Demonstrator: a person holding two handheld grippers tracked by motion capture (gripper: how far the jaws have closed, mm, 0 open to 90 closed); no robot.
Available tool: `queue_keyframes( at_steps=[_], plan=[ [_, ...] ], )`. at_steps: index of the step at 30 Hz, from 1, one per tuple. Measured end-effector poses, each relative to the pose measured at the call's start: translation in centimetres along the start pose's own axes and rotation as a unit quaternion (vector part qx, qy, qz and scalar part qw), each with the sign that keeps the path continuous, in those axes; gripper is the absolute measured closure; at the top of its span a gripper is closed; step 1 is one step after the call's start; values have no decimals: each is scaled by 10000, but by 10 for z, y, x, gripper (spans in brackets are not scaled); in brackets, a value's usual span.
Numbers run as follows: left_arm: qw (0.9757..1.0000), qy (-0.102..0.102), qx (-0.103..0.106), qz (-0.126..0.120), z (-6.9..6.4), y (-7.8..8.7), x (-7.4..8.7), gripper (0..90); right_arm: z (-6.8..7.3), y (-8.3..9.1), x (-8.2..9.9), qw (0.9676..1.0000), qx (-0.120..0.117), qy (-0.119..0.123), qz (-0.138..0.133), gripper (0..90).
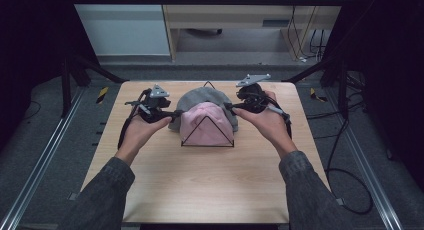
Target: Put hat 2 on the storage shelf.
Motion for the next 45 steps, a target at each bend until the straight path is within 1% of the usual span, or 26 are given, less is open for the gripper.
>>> queue_keyframes(
  at_steps=[3, 5, 7, 8, 9, 11, 12, 13, 15, 16, 17, 19, 21, 25, 26, 28, 30, 31, 33, 35, 36, 38, 39, 41, 43, 45],
  plan=[
    [10000, 56, -18, -35, 3, 8, 6, 294, 2, 7, 7, 10000, 49, -16, -29, 284],
    [9999, 89, -18, -51, 4, 13, 12, 242, 3, 11, 12, 9999, 100, -30, -92, 258],
    [9999, 104, 29, -18, 2, 18, 18, 174, 2, 16, 20, 9997, 159, -108, -151, 222],
    [9999, 104, 29, -18, 2, 18, 18, 160, 2, 18, 23, 9996, 179, -96, -170, 218],
    [10000, 81, 44, 20, 0, 24, 28, 146, 1, 21, 29, 9995, 203, -115, -212, 208],
    [9999, 14, 32, 101, -2, 28, 37, 131, 2, 25, 37, 9992, 242, -156, -260, 202],
    [9999, 14, 32, 101, -2, 28, 37, 125, 2, 25, 37, 9992, 242, -156, -260, 202],
    [9999, -11, 44, 166, -4, 31, 47, 118, 4, 30, 48, 9990, 239, -215, -295, 202],
    [9998, 1, 53, 197, -5, 32, 51, 106, 5, 33, 57, 9989, 232, -265, -300, 202],
    [9997, 7, 78, 212, -6, 35, 59, 106, 5, 33, 57, 9989, 232, -265, -300, 202],
    [9998, -11, 51, 216, -7, 36, 63, 95, 6, 37, 70, 9988, 257, -290, -313, 201],
    [9996, -58, -24, 281, -9, 38, 76, 88, 6, 40, 79, 9987, 269, -342, -268, 195],
    [9995, 1, 11, 310, -11, 38, 85, 84, 7, 42, 89, 9985, 314, -374, -246, 192],
    [9986, -124, 101, 499, -20, 37, 106, 67, 11, 43, 109, 9980, 285, -510, -238, 173],
    [9983, -101, 158, 553, -22, 36, 112, 67, 11, 43, 113, 9981, 274, -505, -221, 167],
    [9973, -71, 253, 688, -24, 33, 120, 67, 14, 43, 125, 9979, 268, -561, -176, 161],
    [9962, -131, 228, 834, -24, 31, 126, 67, 16, 40, 139, 9974, 228, -672, -93, 143],
    [9947, -158, 222, 988, -23, 29, 131, 67, 16, 39, 143, 9971, 221, -720, -65, 144],
    [9926, -111, 237, 1185, -22, 26, 140, 67, 17, 36, 156, 9965, 213, -812, -39, 138],
    [9907, -42, 236, 1336, -22, 23, 147, 72, 16, 33, 166, 9956, 168, -918, 11, 129],
    [9894, -98, 241, 1432, -21, 22, 151, 72, 16, 31, 171, 9948, 148, -1002, 46, 124],
    [9878, -83, 209, 1543, -20, 20, 157, 72, 13, 27, 181, 9934, 162, -1127, 145, 115],
    [9865, -64, 224, 1622, -19, 19, 160, 72, 11, 25, 186, 9928, 170, -1168, 198, 110],
    [9849, -80, 265, 1708, -19, 18, 163, 72, 8, 20, 197, 9904, 114, -1321, 401, 95],
    [9845, -76, 261, 1735, -20, 17, 164, 72, 7, 16, 206, 9886, 121, -1392, 561, 99],
    [9840, -52, 321, 1749, -22, 16, 164, 72, 6, 13, 212, 9865, 92, -1479, 699, 97]
  ],
)
Point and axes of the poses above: each handheld gripper's, and its own axes: y roughly backward along the jaws, x roughly out of its underside, z roughly to its left, the point moved 3 cm from there along -y, roughly forward along the jaws, and after that the axes turned 14 degrees about -x, right-handed, at the moved point
